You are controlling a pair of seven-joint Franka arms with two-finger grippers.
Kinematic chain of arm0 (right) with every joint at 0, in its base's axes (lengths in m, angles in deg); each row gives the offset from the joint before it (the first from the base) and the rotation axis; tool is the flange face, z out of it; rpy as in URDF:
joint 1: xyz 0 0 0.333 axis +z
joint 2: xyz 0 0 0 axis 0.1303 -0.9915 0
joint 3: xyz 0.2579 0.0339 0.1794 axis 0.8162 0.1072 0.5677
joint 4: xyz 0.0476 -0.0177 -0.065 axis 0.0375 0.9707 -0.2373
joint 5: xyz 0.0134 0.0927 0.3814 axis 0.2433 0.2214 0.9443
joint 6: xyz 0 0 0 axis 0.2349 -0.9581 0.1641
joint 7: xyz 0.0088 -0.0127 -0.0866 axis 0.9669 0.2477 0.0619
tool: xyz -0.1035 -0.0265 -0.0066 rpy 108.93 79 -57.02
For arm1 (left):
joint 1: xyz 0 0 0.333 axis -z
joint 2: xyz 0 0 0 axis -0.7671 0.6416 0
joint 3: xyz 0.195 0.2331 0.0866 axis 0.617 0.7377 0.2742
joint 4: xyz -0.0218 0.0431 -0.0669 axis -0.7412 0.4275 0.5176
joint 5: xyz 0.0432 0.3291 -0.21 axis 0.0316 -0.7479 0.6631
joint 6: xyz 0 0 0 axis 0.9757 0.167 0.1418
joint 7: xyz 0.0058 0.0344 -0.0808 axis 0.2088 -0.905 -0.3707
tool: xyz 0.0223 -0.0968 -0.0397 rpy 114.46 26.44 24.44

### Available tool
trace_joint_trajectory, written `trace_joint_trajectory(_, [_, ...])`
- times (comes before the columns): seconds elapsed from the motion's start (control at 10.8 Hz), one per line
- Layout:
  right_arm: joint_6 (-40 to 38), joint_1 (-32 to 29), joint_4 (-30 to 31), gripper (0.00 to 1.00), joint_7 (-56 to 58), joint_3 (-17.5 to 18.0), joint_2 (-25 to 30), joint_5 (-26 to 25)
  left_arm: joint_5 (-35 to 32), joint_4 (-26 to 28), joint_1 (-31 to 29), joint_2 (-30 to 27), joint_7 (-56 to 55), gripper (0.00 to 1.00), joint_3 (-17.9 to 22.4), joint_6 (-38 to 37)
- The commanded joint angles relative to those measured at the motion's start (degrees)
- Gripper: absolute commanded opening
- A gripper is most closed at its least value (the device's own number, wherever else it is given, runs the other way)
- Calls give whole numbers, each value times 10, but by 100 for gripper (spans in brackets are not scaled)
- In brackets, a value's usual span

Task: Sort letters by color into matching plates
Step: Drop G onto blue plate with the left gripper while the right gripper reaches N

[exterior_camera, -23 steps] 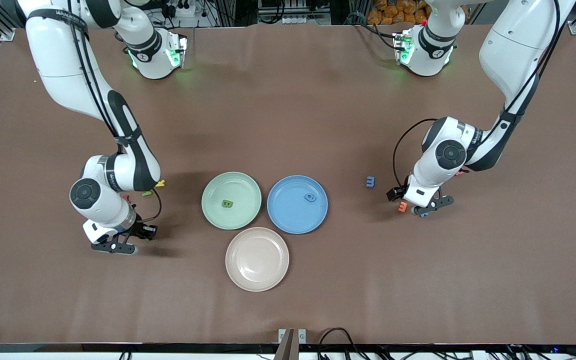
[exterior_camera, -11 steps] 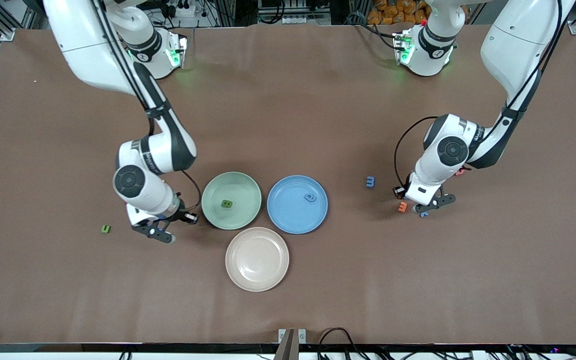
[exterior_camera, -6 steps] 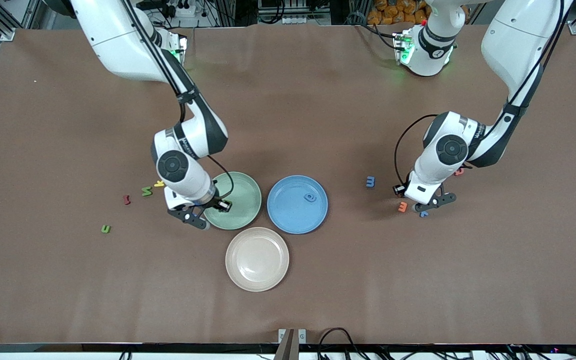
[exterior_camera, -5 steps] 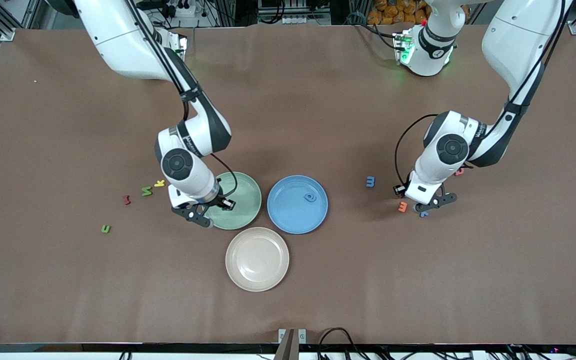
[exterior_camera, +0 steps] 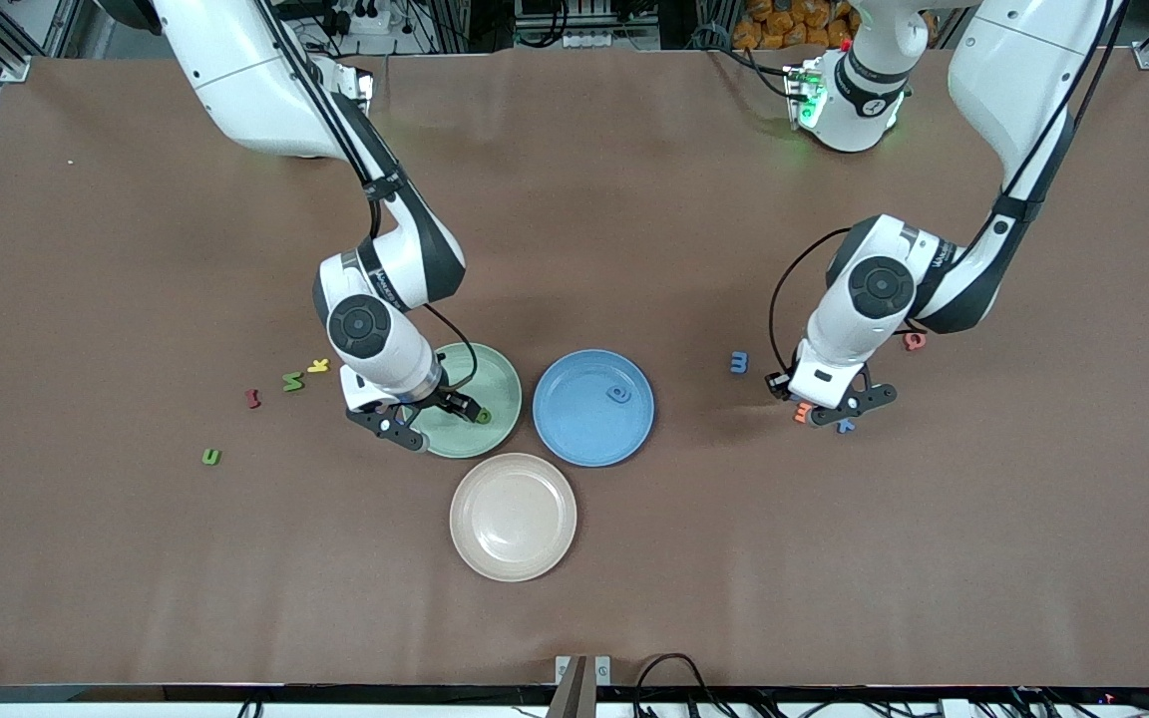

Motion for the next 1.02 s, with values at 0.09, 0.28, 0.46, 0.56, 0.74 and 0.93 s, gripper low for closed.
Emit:
trace_joint_trajectory(0.09, [-36,-42,10,100,38,-9,28,7,-5,-48,43,16,-79,0,0,-45])
trace_joint_trajectory(0.28, [-48,-68,10,100,42,-14,36,7,-4,-59,58,24,-105,0,1,-45])
trace_joint_trajectory(0.46, [-52,-97,11,100,33,-15,40,8,-4,-71,76,36,-123,0,0,-45])
trace_joint_trajectory(0.56, [-52,-116,17,100,29,-15,41,8,-1,-91,96,52,-148,0,0,-45])
trace_joint_trajectory(0.74, [-46,-146,24,100,-16,-18,46,8,2,-125,133,76,-204,0,1,-45])
trace_joint_trajectory(0.93, [-45,-165,27,100,-98,-31,51,9,2,-141,152,85,-227,0,1,-45])
